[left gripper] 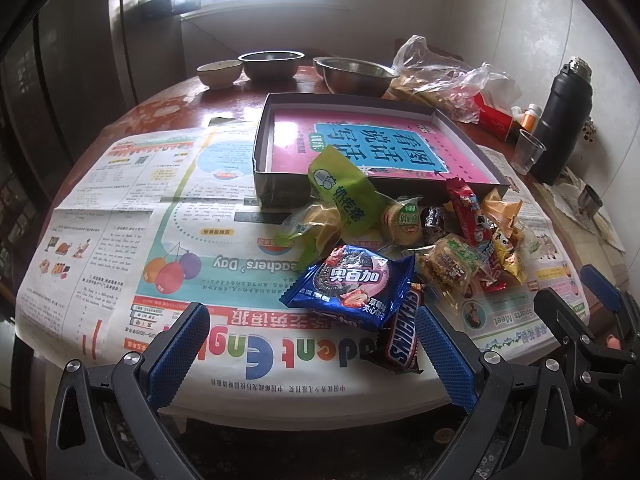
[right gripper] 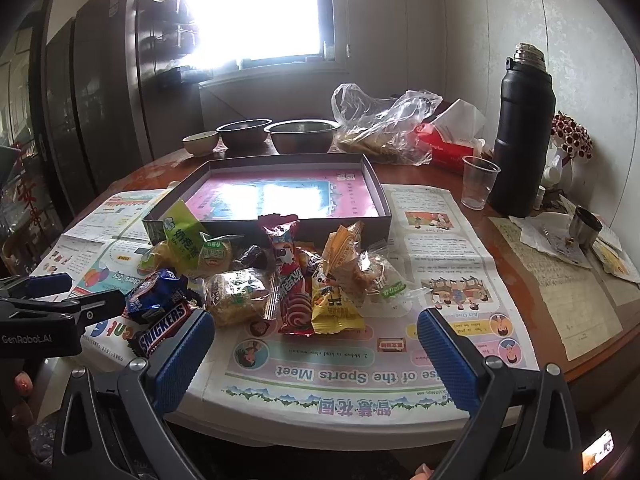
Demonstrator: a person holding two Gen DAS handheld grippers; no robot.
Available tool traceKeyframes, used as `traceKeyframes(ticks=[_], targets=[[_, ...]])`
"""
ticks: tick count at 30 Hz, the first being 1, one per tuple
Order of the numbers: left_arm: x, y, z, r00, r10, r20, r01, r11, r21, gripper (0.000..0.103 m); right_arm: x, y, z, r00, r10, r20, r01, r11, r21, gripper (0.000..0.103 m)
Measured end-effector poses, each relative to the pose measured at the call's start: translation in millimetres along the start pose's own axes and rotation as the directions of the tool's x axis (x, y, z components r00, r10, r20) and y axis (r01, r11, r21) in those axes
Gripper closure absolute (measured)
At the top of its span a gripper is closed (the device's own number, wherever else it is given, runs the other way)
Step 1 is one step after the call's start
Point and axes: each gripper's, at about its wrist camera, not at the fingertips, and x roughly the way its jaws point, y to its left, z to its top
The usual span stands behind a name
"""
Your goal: Organize snacks
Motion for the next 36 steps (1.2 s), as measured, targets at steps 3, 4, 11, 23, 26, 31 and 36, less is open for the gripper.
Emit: traceKeyframes(ticks=[3, 4, 11, 23, 26, 31, 36], targets=[[-0.4, -0.7, -0.1, 1.000, 0.000, 0.000, 0.000, 1.000, 0.004, 0.001, -0.3, -0.5, -0.1, 1.000, -0.002, 0.001, 0.002, 1.000, 0.002, 0.001], [-0.5, -0.9, -0.3, 1.000, 0.000, 0.000, 0.000, 1.000, 0.004, 0.001, -0.4, -0.6, -0.1, 1.000, -0.003, 0.002, 0.003, 1.000, 0.001, 0.001], [-1.2, -1.3, -0.4, 1.000, 0.000, 0.002, 0.000, 1.000, 0.007, 0.001, -1.5, -1.6, 0.3, 1.000, -0.006, 0.005, 0.006, 1.000, 0.007, 0.001], [-2.1, -1.7, 0.2, 1.000, 0.002, 0.003, -0.002, 1.000, 0.010, 0.001, -1.4, -1.8, 0.9, 1.000, -0.005, 0.005, 0.005, 1.000, 0.008, 0.001], [-2.2, -1.6, 0.2, 1.000, 0.002, 0.004, -0.002, 1.000, 0.010, 0.001, -1.3, -1.5, 0.6, 1.000, -0.006, 0.004, 0.006, 1.000, 0.008, 0.001], [-2.1, -1.6, 0.0, 1.000, 0.001, 0.004, -0.001, 1.000, 0.010, 0.001, -0.1, -1.4, 0.6, 1.000, -0.006, -0.001, 0.006, 1.000, 0.008, 0.001], [-2.3, -1.5, 0.1, 1.000, 0.001, 0.003, -0.001, 1.000, 0.011, 0.001, -0.2, -1.7, 0.7, 1.000, -0.006, -0.001, 0.006, 1.000, 0.010, 0.001]])
